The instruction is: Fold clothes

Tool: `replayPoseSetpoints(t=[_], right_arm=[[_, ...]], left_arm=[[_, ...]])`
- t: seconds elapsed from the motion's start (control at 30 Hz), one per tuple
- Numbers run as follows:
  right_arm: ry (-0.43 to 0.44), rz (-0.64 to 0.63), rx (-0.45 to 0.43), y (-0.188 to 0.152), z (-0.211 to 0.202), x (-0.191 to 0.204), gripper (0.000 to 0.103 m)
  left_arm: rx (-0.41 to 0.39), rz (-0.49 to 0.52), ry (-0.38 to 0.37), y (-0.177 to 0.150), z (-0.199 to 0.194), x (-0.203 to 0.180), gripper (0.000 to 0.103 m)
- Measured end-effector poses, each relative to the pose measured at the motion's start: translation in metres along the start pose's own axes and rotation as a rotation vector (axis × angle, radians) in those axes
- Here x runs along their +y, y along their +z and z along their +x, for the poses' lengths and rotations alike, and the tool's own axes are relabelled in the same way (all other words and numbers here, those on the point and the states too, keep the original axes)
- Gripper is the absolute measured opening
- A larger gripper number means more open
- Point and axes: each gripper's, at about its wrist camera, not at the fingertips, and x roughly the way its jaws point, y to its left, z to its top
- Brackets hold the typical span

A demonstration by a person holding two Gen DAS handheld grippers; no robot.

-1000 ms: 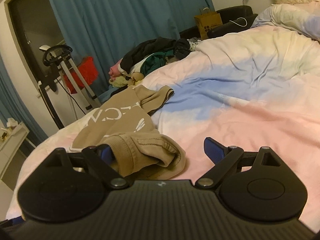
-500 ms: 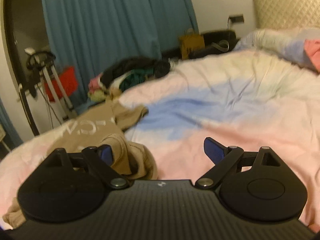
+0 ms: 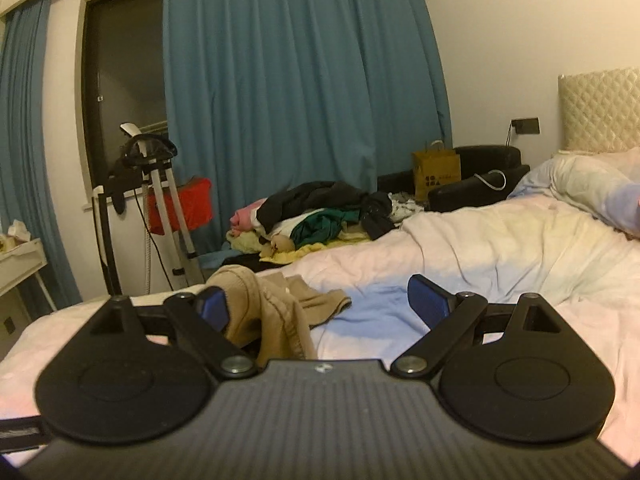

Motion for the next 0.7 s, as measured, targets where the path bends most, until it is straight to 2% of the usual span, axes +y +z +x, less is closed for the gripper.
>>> replayPoseSetpoints(t=[0.1, 0.17, 0.3, 0.37, 0.47, 0.53, 0.6, 0.7], right_arm=[[-0.007, 0.018, 0.022, -0.008, 0.003, -0.006, 0.092], [-0.027, 0.021, 0.052, -0.016, 0.01, -0.012, 0.092], [-0.138, 0.007, 0.204, -0.034, 0.039, -0.024, 0.092], [-0.145, 0.07, 0.269, -0.036, 0.045, -0.032, 0.091], [-0.056, 0.128, 0.243, -0.031, 0.032, -0.03, 0.092], [0.043, 0.06, 0.239, -0.03, 0.021, -0.015, 0.092], [0.168, -0.044, 0.301, -0.04, 0.018, 0.007, 0.092], [0.326, -0.198, 0.474, -0.069, 0.027, 0.039, 0.092]], left_arm=[[0.052, 0.037, 0.047, -0.004, 0.02, -0.004, 0.089], [0.071, 0.027, 0.096, -0.007, 0.03, 0.002, 0.089], [0.087, -0.111, 0.152, -0.003, 0.04, 0.02, 0.089], [0.106, -0.174, 0.134, -0.002, 0.04, 0.033, 0.089], [0.105, -0.185, 0.116, -0.002, 0.035, 0.036, 0.089], [0.082, -0.149, 0.117, 0.001, 0.035, 0.033, 0.089], [0.047, -0.077, 0.121, 0.002, 0.033, 0.025, 0.089], [0.009, 0.07, 0.136, 0.002, 0.035, 0.006, 0.09]])
